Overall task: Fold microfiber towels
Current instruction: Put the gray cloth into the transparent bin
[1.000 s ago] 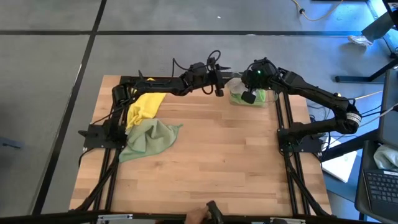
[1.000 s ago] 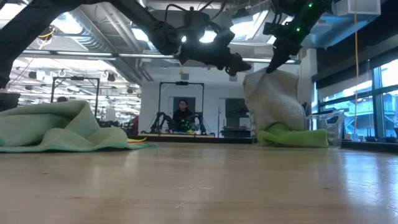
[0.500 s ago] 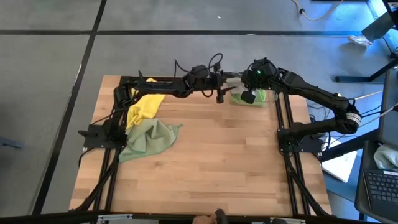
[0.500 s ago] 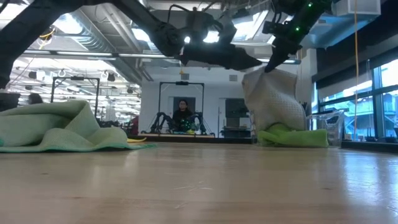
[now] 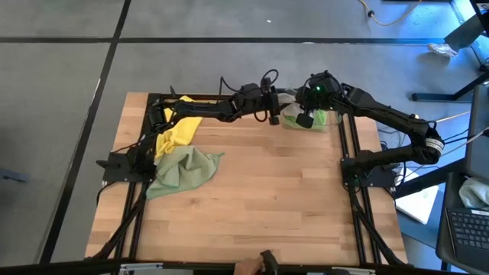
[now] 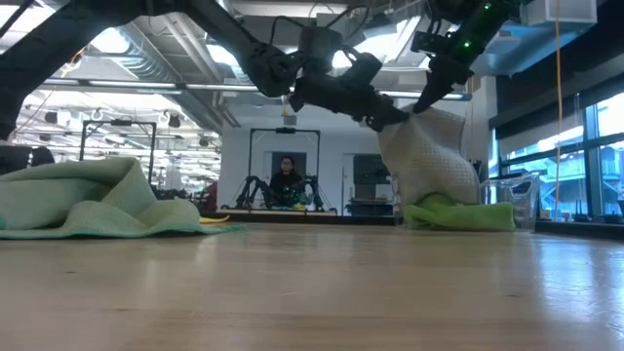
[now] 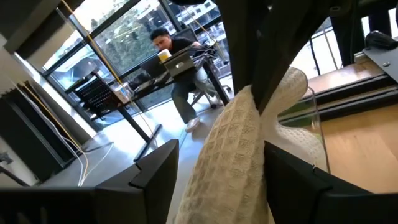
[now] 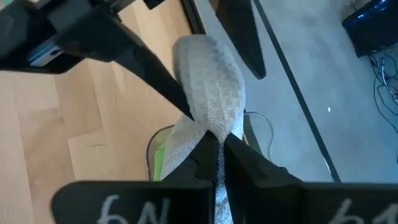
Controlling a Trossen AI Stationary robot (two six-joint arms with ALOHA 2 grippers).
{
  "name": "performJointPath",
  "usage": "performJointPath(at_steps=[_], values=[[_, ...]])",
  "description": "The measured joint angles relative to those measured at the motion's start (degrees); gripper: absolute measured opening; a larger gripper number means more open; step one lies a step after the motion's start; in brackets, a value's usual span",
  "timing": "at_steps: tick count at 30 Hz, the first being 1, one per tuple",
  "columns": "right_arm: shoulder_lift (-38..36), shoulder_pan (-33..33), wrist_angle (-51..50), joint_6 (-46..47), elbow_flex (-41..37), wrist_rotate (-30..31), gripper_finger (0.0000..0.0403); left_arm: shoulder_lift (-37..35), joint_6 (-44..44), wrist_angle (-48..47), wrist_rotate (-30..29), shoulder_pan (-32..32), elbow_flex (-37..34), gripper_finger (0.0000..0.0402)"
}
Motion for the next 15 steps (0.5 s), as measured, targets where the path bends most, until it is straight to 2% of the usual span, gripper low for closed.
performJointPath(at_steps=[15], values=[[0.0,0.0,-1.9,-1.5,0.0,-1.2,0.0019,0.0,0.1,-2.3,0.5,1.8,0.0,0.0207]])
